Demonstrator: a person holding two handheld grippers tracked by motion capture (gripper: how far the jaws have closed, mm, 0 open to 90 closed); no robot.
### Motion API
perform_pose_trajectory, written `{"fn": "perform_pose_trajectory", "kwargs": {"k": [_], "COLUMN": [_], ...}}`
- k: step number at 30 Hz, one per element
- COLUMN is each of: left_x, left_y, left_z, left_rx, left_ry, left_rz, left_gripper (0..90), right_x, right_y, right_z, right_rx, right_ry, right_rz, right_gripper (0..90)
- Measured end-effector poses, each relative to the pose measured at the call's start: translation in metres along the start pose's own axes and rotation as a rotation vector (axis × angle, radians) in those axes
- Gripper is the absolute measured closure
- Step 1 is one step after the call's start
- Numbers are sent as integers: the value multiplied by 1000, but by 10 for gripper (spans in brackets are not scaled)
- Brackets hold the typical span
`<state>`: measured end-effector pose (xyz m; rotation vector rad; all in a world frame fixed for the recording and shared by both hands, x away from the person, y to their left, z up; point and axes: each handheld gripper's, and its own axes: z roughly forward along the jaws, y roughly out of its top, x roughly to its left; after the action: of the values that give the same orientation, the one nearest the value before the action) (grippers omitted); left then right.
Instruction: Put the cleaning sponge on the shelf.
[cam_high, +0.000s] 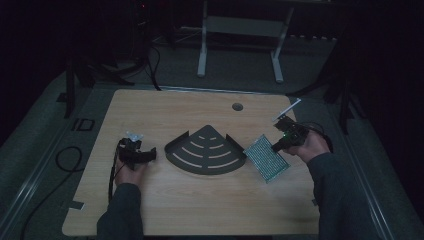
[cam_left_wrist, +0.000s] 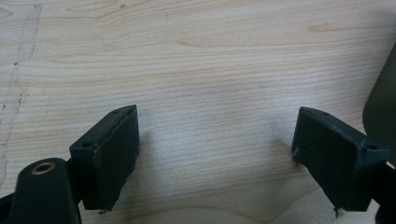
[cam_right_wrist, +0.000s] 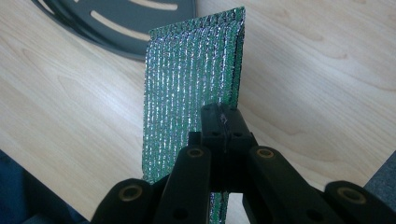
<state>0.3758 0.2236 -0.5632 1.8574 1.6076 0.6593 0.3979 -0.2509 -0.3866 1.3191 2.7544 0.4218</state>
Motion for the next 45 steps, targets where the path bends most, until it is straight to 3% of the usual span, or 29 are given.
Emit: {"fn": "perform_pose_trajectory", "kwargs": {"k": [30, 45], "left_x": [0, 0], "left_y": [0, 0], "left_z": [0, 0], "left_rx": [0, -1], "left_ry": [0, 0], "left_rz": [0, 0], "left_gripper": [155, 156], "right_x": [6, 4], "right_y": [42, 57], "right_z": [13, 20], "right_rx": [-20, -37], "right_ry": [21, 36], "right_rz": [-25, -15], "right_gripper": [900, 899]}}
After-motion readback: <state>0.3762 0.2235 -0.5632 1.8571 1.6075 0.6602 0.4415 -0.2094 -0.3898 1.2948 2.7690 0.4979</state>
